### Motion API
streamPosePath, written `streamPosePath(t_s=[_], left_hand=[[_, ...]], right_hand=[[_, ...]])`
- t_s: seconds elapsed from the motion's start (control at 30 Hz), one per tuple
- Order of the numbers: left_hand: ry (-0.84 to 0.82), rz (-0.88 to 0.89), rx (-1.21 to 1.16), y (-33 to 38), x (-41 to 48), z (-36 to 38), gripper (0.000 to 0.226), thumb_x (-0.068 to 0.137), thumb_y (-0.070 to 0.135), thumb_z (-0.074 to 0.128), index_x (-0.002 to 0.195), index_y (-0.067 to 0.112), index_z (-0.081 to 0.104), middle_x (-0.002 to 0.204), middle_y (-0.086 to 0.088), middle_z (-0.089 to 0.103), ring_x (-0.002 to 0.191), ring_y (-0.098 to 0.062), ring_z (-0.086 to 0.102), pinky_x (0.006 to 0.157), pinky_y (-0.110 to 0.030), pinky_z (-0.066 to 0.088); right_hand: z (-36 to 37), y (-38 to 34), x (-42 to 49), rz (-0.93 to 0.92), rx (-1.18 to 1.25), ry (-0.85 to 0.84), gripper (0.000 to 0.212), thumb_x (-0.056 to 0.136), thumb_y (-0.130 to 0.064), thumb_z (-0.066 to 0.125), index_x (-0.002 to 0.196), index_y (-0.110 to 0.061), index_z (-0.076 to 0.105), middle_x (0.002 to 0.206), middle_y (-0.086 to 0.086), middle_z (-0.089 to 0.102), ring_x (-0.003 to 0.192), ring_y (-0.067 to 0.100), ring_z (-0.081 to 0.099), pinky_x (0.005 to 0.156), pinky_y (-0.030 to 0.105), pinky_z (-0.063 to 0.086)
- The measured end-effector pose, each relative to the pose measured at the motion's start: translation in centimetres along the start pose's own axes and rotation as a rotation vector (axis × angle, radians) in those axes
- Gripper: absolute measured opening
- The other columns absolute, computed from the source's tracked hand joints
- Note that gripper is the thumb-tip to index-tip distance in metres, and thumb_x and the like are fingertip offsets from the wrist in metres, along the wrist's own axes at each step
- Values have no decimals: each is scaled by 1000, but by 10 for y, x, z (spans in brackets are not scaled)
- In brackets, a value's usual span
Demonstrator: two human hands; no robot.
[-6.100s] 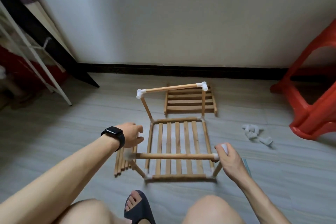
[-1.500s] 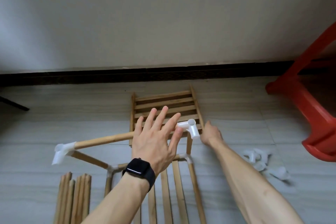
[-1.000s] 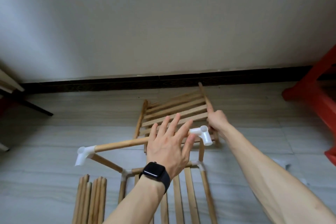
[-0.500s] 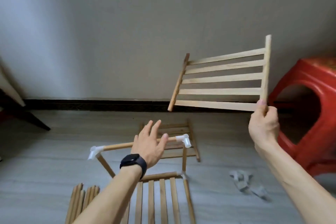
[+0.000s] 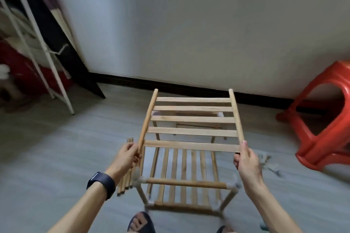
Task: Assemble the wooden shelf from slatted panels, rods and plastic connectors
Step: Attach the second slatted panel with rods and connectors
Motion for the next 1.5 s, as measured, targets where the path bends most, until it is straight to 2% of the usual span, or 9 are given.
streamPosePath(t_s=[0.17,0.3,0.4,0.6,0.8,1.0,1.2,1.4,1.5], left_hand=[[89,13,-68,-31,-9,-5,21,105,28,48,102,14,64,86,-5,65,78,-17,59,61,-26,43],[40,-37,-169,-41,-3,9,17,104,20,49,104,21,67,103,-9,71,101,-24,64,73,-32,51],[4,-80,-230,-49,1,20,19,103,17,51,109,15,69,101,-10,71,92,-27,66,87,-43,54],[120,-77,-255,-59,-1,37,18,106,19,45,110,16,62,85,-5,58,62,-15,48,57,-25,45],[176,-125,-291,-66,-2,37,41,106,25,43,68,11,54,62,0,46,58,-15,41,59,-29,37],[167,-162,-329,-70,-6,40,48,108,36,35,90,7,69,59,1,54,57,-11,49,59,-26,41],[200,-132,-278,-75,-2,41,45,107,40,36,79,12,58,62,0,55,59,-14,50,59,-29,42],[245,-64,-210,-81,4,42,48,106,42,37,73,15,58,62,0,56,65,-19,51,72,-39,43],[283,-44,-186,-79,3,44,50,106,45,38,71,15,57,62,-1,54,63,-18,50,68,-36,42]], right_hand=[[14,17,-7,38,-196,-45,51,101,-58,30,90,-17,59,87,11,64,86,24,60,69,36,44],[11,35,-1,136,-194,-43,56,99,-62,31,94,-15,61,91,13,66,88,28,65,80,43,50],[7,46,3,233,-113,-32,49,102,-57,33,105,-16,58,91,13,65,78,28,64,74,43,54],[10,54,2,233,-14,0,32,107,-34,39,116,-10,59,82,11,58,62,18,44,56,30,37],[11,71,0,215,-147,21,54,105,-47,37,79,-6,62,76,11,55,66,21,47,60,35,34],[15,68,0,196,-99,60,45,107,-42,36,91,-7,61,76,7,51,65,18,45,57,34,34],[16,73,6,233,-40,21,38,107,-41,36,98,-13,60,75,4,51,64,16,44,59,34,35],[15,78,6,380,348,-44,25,108,-31,40,99,-13,55,65,0,42,54,11,39,46,21,36],[14,76,7,385,415,-50,23,108,-29,40,101,-13,55,63,0,44,49,8,40,42,18,36]])
Point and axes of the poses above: each hand's wrist, its own x-axis towards the middle knuckle, its own z-axis out of the palm, y = z × x, the point moved 4 cm from there along x, towards the middle knuckle
